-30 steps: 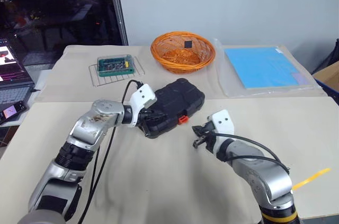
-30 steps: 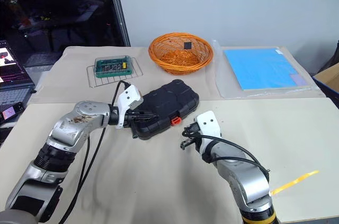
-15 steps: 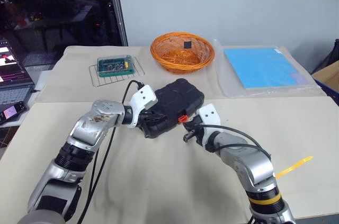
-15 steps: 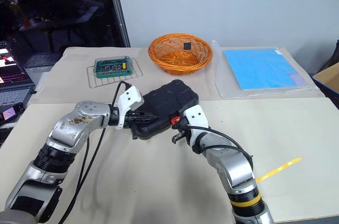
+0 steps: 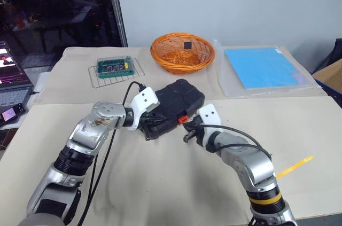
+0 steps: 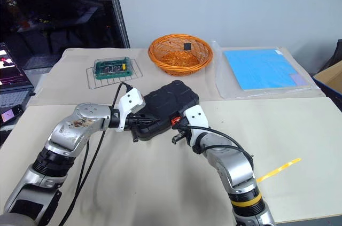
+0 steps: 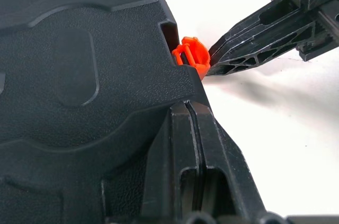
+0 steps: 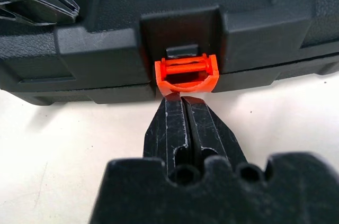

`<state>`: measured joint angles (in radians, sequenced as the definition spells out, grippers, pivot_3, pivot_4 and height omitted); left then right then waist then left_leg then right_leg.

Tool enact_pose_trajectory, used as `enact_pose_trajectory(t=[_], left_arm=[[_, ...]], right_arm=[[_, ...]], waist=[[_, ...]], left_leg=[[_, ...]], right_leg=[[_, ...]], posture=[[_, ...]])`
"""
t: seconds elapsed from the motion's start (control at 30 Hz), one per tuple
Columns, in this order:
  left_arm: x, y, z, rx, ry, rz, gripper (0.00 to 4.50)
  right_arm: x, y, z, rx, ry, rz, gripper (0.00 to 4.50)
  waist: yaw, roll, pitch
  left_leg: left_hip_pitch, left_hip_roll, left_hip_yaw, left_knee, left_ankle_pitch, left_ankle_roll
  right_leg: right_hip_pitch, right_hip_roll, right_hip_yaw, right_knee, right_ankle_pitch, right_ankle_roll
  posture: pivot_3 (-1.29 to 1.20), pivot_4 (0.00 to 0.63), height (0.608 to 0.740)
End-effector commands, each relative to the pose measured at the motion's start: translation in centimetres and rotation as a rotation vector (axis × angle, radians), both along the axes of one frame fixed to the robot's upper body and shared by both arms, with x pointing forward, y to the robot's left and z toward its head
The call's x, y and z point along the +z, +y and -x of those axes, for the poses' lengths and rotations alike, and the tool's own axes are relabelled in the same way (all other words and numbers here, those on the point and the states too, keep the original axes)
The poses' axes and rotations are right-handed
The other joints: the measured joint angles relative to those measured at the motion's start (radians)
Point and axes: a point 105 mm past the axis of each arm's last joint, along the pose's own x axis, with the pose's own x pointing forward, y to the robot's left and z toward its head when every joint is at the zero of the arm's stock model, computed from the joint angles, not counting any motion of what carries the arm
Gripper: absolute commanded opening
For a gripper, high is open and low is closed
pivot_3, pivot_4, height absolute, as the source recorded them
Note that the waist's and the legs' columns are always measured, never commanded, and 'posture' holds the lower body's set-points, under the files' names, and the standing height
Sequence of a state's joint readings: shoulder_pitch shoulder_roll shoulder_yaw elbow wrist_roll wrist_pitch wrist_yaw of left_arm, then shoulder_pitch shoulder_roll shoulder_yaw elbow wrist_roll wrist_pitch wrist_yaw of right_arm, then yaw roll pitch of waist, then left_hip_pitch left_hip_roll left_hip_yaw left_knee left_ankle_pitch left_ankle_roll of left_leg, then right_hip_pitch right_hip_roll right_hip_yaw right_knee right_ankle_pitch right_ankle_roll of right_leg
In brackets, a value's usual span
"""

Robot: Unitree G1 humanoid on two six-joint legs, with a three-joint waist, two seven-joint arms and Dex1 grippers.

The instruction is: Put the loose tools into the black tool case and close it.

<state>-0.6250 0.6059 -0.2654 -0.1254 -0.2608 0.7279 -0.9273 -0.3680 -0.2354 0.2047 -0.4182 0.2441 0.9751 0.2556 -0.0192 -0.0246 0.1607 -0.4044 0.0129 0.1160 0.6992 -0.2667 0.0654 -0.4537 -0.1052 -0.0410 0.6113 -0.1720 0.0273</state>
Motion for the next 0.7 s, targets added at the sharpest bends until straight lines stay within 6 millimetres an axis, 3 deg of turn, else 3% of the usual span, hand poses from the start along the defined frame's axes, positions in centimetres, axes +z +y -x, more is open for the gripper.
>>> enact_pose_trajectory(t=[0.03,0.27,0.47,0.6,0.63,0.7], left_arm=[[-5.1,0.3,1.3,0.022,0.185,-0.096,0.00],[-5.8,0.4,1.5,0.040,0.203,-0.101,0.00],[-5.4,-0.2,1.6,0.030,0.192,-0.056,0.00],[-0.8,-1.8,2.1,-0.034,0.053,0.244,0.00],[0.2,-1.8,2.5,-0.047,0.032,0.304,0.00],[1.5,-1.2,2.8,-0.017,0.037,0.401,0.26]], right_arm=[[4.4,1.1,-0.5,0.036,-0.166,-0.038,0.09],[4.8,2.0,-0.9,0.063,-0.173,-0.043,0.09],[4.4,2.4,-0.9,0.082,-0.167,-0.056,0.09],[8.1,0.0,1.9,0.099,-0.322,-0.202,0.09],[8.2,-1.1,2.5,0.087,-0.339,-0.191,0.09],[8.0,-3.0,4.1,0.106,-0.356,-0.132,0.61]], waist=[[-0.002,0.000,0.000],[0.004,-0.001,-0.001],[0.010,-0.002,-0.004],[0.014,-0.002,-0.005],[0.016,-0.002,-0.005],[0.018,-0.003,-0.004]], left_leg=[[0.000,0.000,0.000,0.000,0.000,0.000],[0.013,0.001,0.000,-0.003,-0.001,0.000],[0.014,0.001,0.000,-0.004,-0.002,0.001],[0.013,0.000,-0.001,-0.004,-0.003,0.002],[0.012,0.001,-0.001,-0.004,-0.003,0.002],[0.007,0.000,-0.001,-0.003,-0.004,0.002]], right_leg=[[0.000,0.000,0.000,0.000,0.000,0.000],[0.014,0.000,-0.001,-0.002,-0.003,-0.001],[0.015,-0.002,-0.002,-0.002,-0.003,-0.006],[0.014,-0.003,-0.002,-0.002,-0.003,-0.006],[0.013,-0.003,-0.002,-0.002,-0.003,-0.005],[0.009,-0.004,-0.003,-0.002,-0.003,-0.004]], posture=[[0.00,0.150,0.740],[0.00,0.150,0.740],[0.00,0.150,0.740],[0.00,0.150,0.740],[0.00,0.150,0.740],[0.00,0.150,0.740]])
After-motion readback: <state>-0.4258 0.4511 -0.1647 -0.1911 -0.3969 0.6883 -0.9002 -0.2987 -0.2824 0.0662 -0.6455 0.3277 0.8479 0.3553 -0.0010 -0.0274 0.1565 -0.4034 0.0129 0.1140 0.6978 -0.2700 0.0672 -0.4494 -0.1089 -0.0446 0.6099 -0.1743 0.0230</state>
